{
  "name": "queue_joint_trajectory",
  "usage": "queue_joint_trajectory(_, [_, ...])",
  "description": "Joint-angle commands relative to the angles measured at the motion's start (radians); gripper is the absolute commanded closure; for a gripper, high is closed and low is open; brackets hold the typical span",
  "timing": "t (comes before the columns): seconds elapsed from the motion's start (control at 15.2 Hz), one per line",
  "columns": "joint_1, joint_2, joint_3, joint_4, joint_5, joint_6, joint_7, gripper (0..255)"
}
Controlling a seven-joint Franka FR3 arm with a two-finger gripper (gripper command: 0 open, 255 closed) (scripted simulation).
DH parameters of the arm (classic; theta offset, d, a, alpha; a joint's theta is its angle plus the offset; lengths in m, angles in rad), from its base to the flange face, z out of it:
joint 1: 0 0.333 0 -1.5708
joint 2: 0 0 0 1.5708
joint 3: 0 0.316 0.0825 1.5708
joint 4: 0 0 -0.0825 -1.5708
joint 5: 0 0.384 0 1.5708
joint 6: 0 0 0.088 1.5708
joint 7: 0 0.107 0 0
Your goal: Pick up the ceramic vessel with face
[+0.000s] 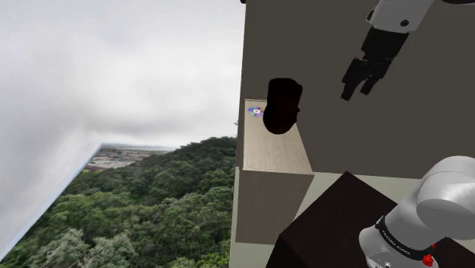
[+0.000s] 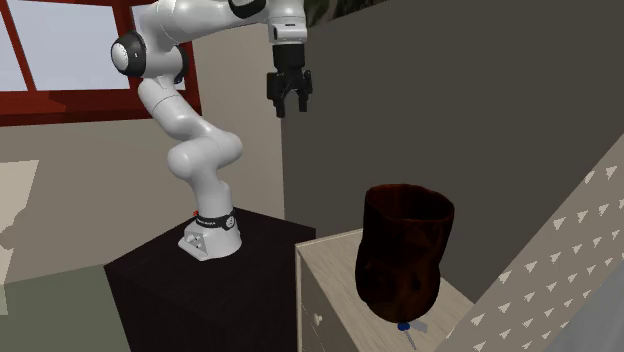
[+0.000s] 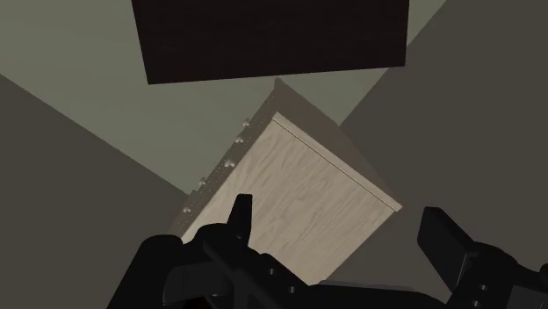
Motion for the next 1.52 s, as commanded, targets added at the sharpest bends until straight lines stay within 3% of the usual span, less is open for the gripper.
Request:
queue_joint_trajectory(0.0, [0.000,0.000,0.000,0.000,0.000,0.000,0.000,0])
queue_joint_trajectory(0.73, [-0.054,0.348,-0.102,0.122,-0.045,0.215,-0.076,0])
queue_joint_trajectory(1.45, [-0.097,0.738,-0.193,0.389,-0.018,0.323,-0.154,0])
